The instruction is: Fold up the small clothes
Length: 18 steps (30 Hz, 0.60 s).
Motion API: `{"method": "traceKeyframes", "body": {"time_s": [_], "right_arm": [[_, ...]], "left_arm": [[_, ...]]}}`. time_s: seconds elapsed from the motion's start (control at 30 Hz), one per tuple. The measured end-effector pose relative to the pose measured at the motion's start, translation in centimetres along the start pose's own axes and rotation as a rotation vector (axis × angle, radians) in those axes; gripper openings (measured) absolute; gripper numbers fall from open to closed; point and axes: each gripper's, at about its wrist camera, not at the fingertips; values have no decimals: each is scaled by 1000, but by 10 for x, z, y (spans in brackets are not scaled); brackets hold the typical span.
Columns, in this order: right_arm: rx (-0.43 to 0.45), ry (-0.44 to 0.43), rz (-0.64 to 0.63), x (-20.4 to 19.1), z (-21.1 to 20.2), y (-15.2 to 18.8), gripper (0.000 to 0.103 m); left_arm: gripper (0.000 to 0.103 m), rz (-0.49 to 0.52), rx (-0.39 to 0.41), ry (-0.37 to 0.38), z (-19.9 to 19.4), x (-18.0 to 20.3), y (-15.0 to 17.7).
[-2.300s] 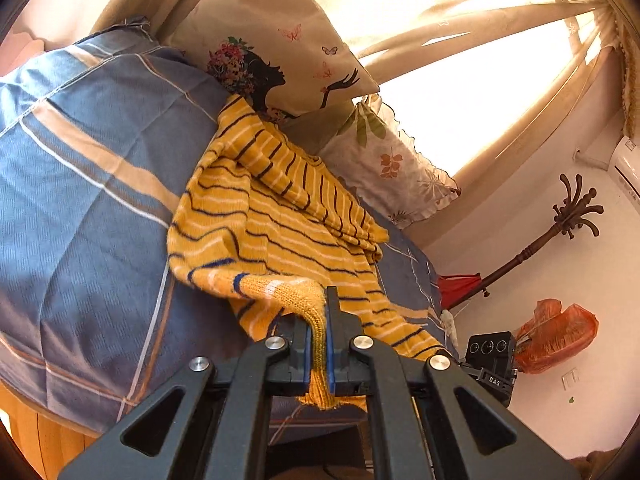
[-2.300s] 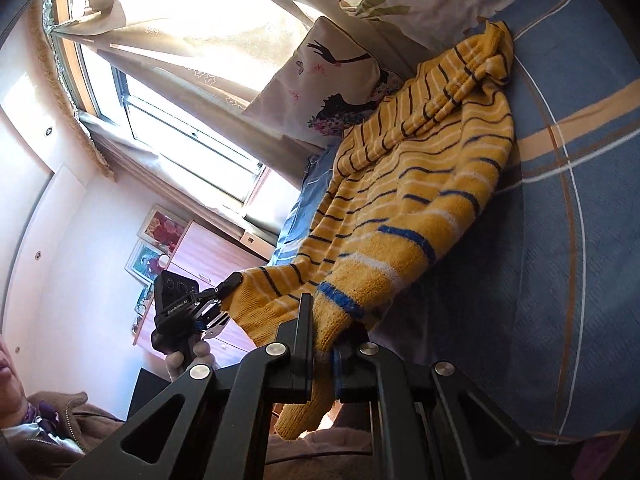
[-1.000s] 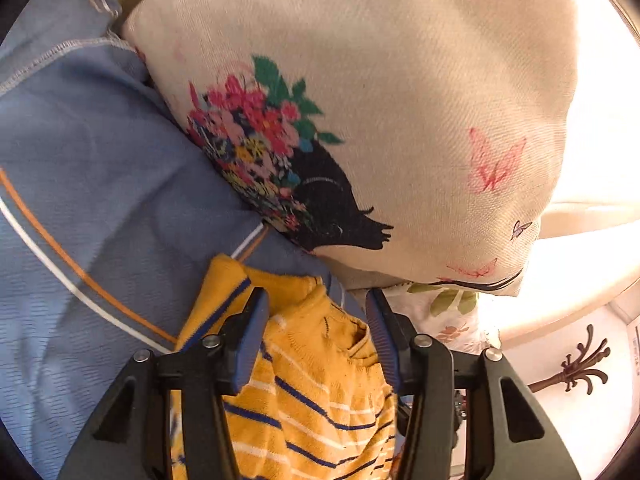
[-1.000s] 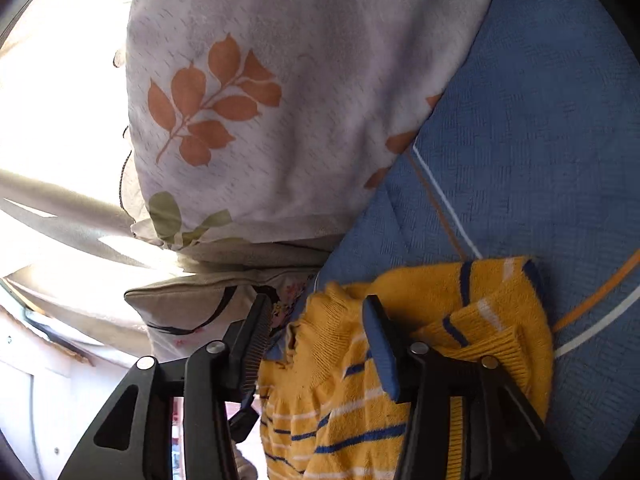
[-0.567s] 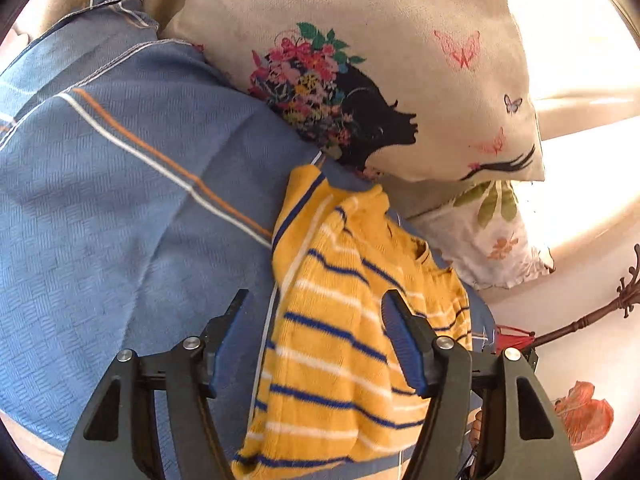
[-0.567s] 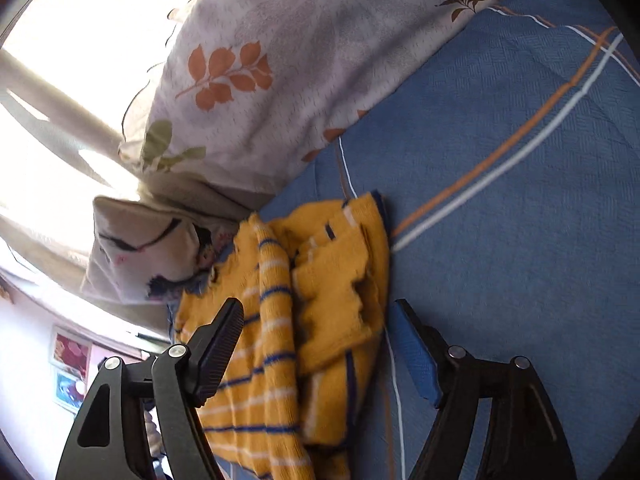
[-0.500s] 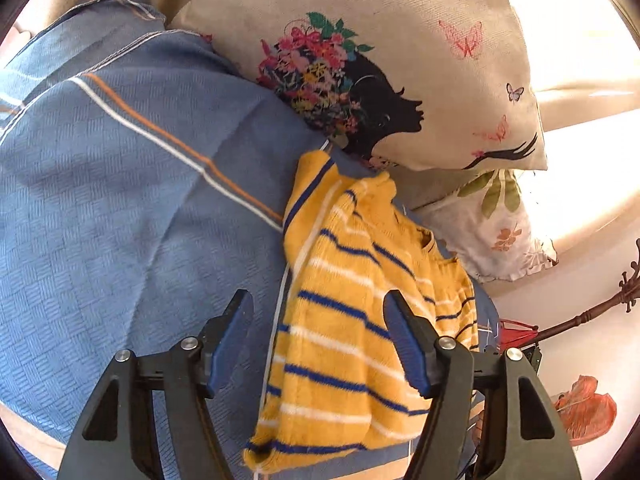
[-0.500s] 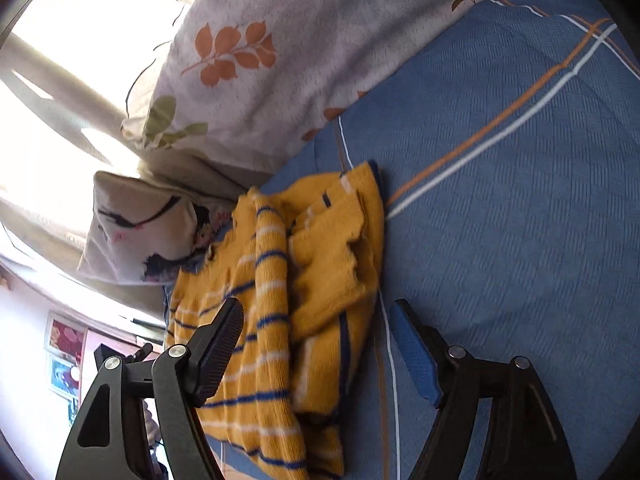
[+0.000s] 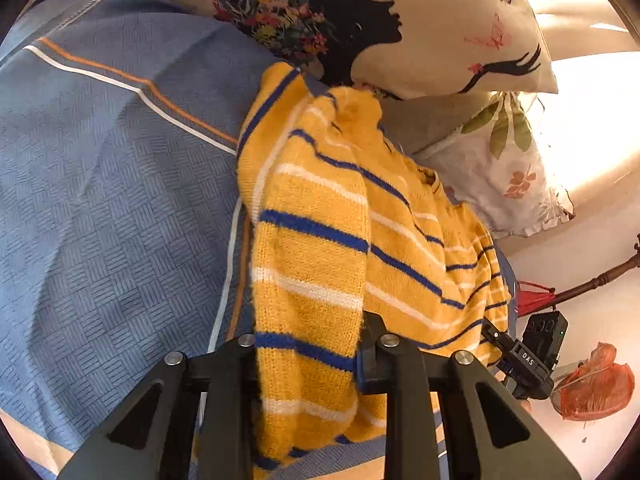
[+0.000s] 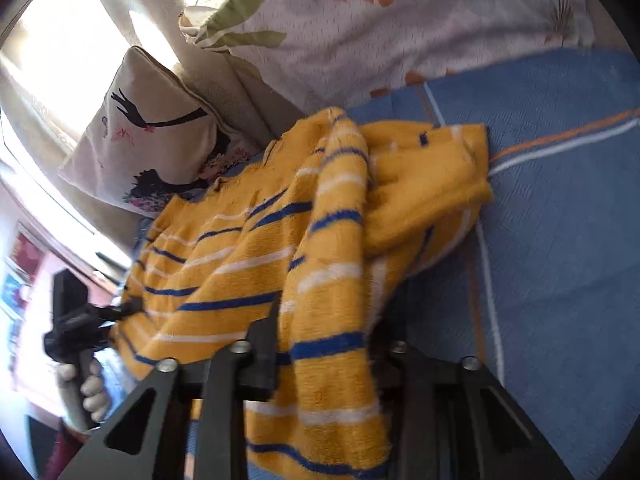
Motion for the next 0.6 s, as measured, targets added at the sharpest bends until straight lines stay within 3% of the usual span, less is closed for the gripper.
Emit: {"method": "traceKeyframes", "body": {"time_s": [0.17,0.37,0.53,0.6], "right_arm": [[6,-112,66,4,-30,-2,23],[-28,-174,73,-7,-52,17,22],[-36,-213,118,2,-81,44,22],[-40,-175,99,5,-89,59,23]], "left_arm": [[23,-45,-10,57,-24,-4,8],[22,-32,-31,52,-46,6,35],[22,-19,-57,76,-65,14,64],[24,-16,-73,71,-67,13,78]]}}
Point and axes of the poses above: each gripper's, at about its wrist camera, not at the fingertips, and z roughly the way its jaws point, x to its right, y to its underside, and after that the axes turned 4 degrees about x, right-handed
